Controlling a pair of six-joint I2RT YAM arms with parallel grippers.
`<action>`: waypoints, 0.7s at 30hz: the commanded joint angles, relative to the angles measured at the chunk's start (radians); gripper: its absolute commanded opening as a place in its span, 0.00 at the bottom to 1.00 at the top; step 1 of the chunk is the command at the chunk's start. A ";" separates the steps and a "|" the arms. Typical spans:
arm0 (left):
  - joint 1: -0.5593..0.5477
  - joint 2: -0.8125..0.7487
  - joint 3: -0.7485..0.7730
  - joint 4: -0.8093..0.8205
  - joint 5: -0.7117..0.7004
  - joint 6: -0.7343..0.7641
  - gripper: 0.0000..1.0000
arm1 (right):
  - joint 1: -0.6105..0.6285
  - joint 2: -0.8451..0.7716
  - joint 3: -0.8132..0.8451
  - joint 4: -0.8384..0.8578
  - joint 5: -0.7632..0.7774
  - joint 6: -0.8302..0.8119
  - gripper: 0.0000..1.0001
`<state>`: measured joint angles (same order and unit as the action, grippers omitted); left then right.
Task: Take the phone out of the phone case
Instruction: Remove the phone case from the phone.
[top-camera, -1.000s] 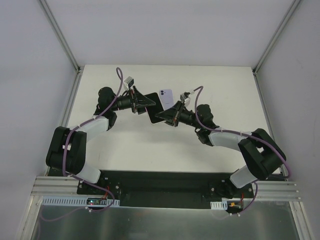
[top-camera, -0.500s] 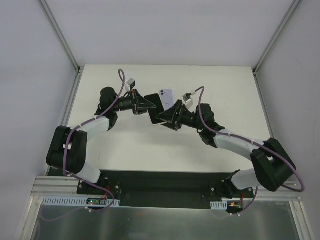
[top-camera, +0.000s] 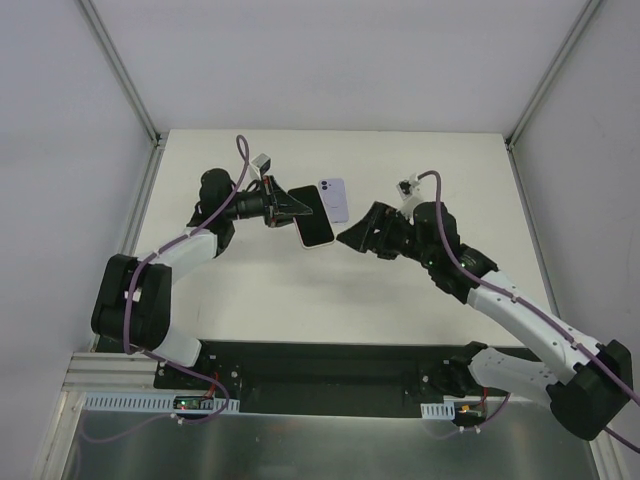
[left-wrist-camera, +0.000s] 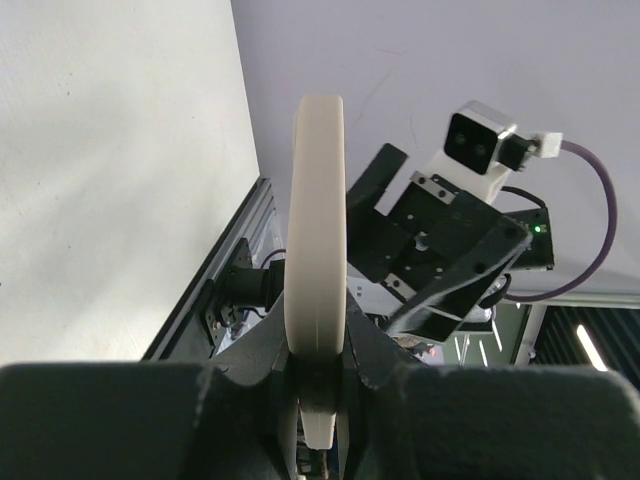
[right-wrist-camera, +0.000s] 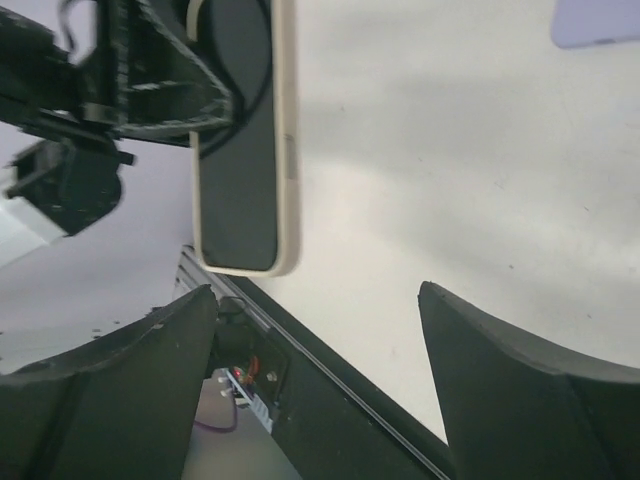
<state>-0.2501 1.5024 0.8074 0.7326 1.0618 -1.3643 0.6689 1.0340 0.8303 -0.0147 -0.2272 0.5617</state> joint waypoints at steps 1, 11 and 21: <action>-0.008 -0.070 0.061 0.021 0.000 0.031 0.00 | 0.009 0.023 0.041 -0.111 0.046 -0.057 0.84; -0.008 -0.076 0.062 -0.015 -0.003 0.054 0.00 | 0.023 0.054 0.084 -0.105 0.054 -0.075 0.83; -0.008 -0.084 0.072 -0.035 -0.005 0.068 0.00 | 0.034 0.092 0.122 -0.094 0.055 -0.086 0.82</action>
<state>-0.2501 1.4769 0.8185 0.6453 1.0615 -1.3140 0.6952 1.1004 0.9005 -0.1307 -0.1864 0.4950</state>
